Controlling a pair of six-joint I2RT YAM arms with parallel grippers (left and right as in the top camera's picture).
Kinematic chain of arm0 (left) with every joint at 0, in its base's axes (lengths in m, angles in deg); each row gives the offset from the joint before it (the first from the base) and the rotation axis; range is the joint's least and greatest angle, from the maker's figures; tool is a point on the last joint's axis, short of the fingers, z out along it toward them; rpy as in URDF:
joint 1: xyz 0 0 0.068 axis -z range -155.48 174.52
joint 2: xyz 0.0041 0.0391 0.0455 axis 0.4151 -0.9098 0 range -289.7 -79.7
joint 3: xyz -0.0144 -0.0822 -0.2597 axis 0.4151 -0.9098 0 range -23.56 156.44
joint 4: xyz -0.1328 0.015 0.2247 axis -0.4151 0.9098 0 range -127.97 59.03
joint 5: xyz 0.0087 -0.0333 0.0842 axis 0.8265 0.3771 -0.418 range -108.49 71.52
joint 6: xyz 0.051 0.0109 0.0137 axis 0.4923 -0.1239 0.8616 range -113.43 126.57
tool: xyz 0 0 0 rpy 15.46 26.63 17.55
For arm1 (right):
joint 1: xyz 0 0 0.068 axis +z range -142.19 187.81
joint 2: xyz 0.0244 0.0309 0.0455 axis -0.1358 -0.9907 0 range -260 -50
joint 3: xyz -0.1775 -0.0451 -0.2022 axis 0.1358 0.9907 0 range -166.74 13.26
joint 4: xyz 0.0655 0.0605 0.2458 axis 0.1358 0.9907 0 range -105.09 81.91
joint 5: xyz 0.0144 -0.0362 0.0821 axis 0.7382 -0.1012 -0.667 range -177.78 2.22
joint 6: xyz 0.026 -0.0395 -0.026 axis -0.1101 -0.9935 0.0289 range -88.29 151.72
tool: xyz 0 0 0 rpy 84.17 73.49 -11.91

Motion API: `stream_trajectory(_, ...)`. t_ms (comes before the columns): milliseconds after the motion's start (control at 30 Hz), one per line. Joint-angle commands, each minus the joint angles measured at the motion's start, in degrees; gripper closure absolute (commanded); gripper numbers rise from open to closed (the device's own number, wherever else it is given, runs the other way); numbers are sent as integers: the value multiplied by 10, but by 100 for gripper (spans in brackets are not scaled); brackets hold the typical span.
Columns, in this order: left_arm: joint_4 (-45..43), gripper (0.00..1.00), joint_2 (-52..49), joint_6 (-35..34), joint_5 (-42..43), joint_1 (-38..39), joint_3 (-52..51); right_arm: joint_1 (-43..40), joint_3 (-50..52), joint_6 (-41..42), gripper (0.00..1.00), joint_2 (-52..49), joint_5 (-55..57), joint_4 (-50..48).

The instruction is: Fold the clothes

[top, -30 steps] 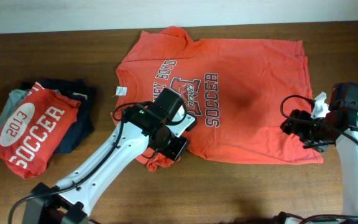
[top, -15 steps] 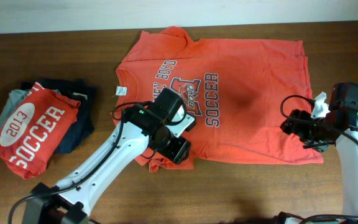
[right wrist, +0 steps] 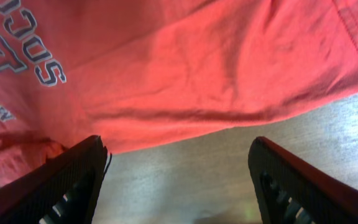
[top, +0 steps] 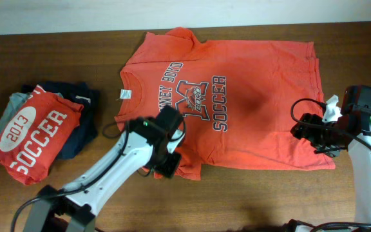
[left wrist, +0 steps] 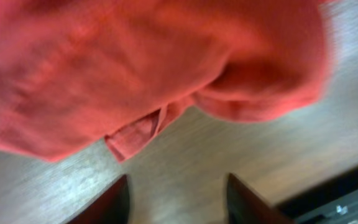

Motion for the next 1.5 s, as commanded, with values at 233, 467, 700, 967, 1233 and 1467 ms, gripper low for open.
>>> stream_trajectory(233,-68,63,5,-38,-99,-3,-65,-1,-1,4,25,-1,-5,-1)
stream_trajectory(467,-99,62,-1,-38,-106,-2,-72,-1,-1,4,25,-1,-5,0)
stream_trajectory(700,-101,62,-7,-38,-97,-2,-89,-1,-1,4,25,-1,-5,0)
stream_trajectory(967,-106,74,-7,-38,-78,-2,-97,-1,-1,4,25,-1,-5,0)
stream_trajectory(1233,-137,89,-7,-38,-77,-2,-105,-1,-1,4,25,-1,-5,0)
stream_trajectory(1467,-48,100,-3,-38,-31,-3,-80,-1,-1,4,25,-1,-5,0)
